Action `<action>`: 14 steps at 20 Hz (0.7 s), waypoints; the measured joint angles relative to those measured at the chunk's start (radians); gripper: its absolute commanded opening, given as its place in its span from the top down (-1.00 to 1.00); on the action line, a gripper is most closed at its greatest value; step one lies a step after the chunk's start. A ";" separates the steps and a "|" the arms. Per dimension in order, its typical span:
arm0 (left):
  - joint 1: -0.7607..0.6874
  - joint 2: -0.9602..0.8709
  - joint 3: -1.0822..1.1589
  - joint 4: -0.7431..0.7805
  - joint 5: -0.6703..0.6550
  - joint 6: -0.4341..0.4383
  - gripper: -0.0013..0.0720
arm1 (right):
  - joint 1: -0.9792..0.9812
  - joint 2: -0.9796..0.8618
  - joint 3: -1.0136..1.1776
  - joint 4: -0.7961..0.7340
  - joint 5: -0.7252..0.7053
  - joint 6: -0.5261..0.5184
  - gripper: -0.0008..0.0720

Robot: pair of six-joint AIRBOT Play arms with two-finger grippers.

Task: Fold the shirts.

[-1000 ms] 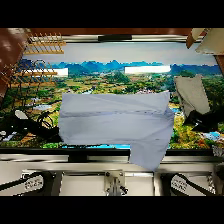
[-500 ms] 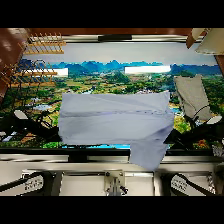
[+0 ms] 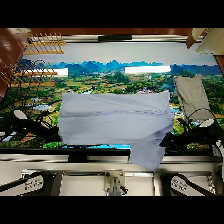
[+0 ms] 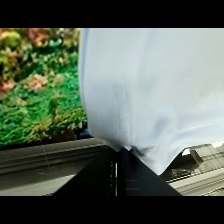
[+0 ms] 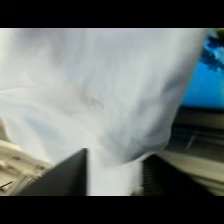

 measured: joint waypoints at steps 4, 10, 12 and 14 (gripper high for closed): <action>0.000 0.001 0.008 0.000 0.000 0.005 0.87 | 0.050 0.035 0.003 -0.021 0.018 0.012 0.75; 0.000 0.006 0.154 0.000 -0.030 0.053 0.88 | 0.067 0.161 0.129 0.019 0.045 0.016 0.76; 0.000 0.005 0.245 -0.001 -0.039 0.057 0.87 | 0.069 0.168 0.210 0.034 0.034 0.038 0.76; 0.000 -0.007 0.338 -0.002 -0.035 0.052 0.87 | 0.069 0.145 0.298 0.060 0.000 0.058 0.76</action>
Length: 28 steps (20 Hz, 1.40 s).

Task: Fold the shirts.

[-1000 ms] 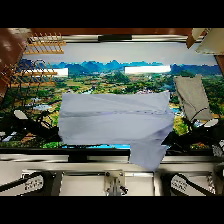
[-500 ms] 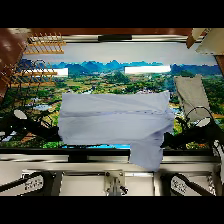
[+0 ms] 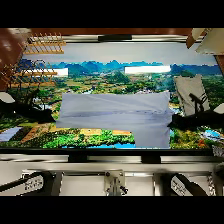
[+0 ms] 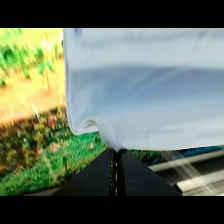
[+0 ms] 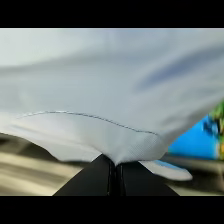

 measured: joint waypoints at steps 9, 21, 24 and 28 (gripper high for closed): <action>-0.003 -0.271 0.377 -0.072 0.046 -0.114 0.87 | 0.105 -0.388 0.442 0.108 -0.202 0.070 0.76; -0.053 -0.500 0.520 -0.108 0.066 -0.171 -0.81 | 0.116 -0.590 0.579 0.026 -0.175 0.041 -0.60; -0.031 -0.503 0.582 -0.069 -0.048 -0.172 -0.81 | 0.069 -0.542 0.593 -0.091 -0.119 0.009 -0.83; -0.027 -0.470 0.624 -0.042 -0.145 -0.172 -0.80 | 0.006 -0.565 0.598 -0.089 -0.051 0.006 -0.83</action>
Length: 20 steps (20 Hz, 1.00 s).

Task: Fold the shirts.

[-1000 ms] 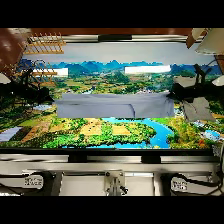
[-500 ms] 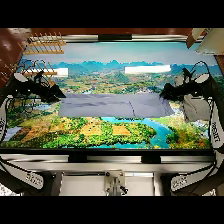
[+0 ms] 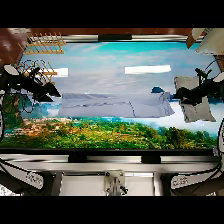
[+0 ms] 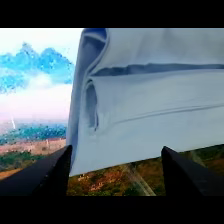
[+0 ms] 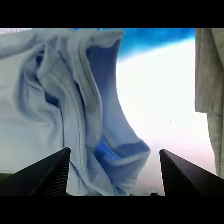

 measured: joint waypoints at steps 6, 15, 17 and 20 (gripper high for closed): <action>-0.051 0.044 0.014 0.012 -0.039 -0.001 -0.80 | 0.026 -0.100 0.001 0.096 0.042 -0.045 -0.83; -0.192 0.056 0.016 0.014 -0.044 -0.001 -0.80 | 0.118 -0.160 0.002 0.048 0.012 0.000 0.75; -0.239 0.057 0.016 0.004 -0.029 -0.003 -0.49 | 0.124 -0.140 0.001 0.049 0.042 0.010 0.76; -0.336 0.057 0.013 -0.015 -0.010 -0.008 -0.39 | 0.130 -0.054 0.002 0.064 0.080 0.023 0.76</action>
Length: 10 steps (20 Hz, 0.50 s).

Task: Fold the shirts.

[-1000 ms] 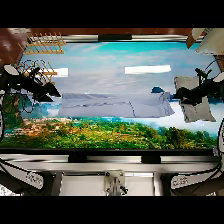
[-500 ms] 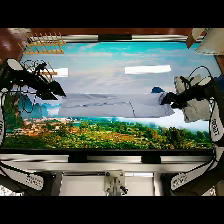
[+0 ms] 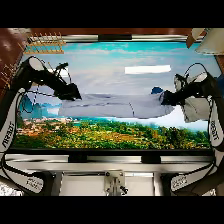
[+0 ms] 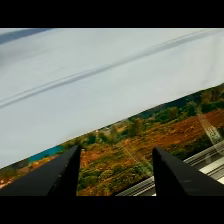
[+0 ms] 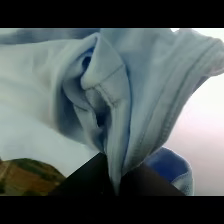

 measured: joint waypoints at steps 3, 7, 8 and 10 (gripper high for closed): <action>-0.121 -0.002 -0.031 -0.013 0.097 -0.027 0.56 | 0.001 0.135 0.000 0.016 0.026 0.031 0.76; -0.291 -0.033 -0.079 -0.077 0.296 -0.054 0.87 | 0.003 0.325 0.000 0.035 0.085 0.087 0.76; -0.327 -0.044 -0.084 -0.100 0.339 -0.058 0.86 | 0.003 0.370 0.000 0.037 0.099 0.101 0.76; -0.388 -0.071 -0.091 -0.155 0.435 -0.064 0.86 | 0.003 0.462 0.000 0.042 0.130 0.139 0.76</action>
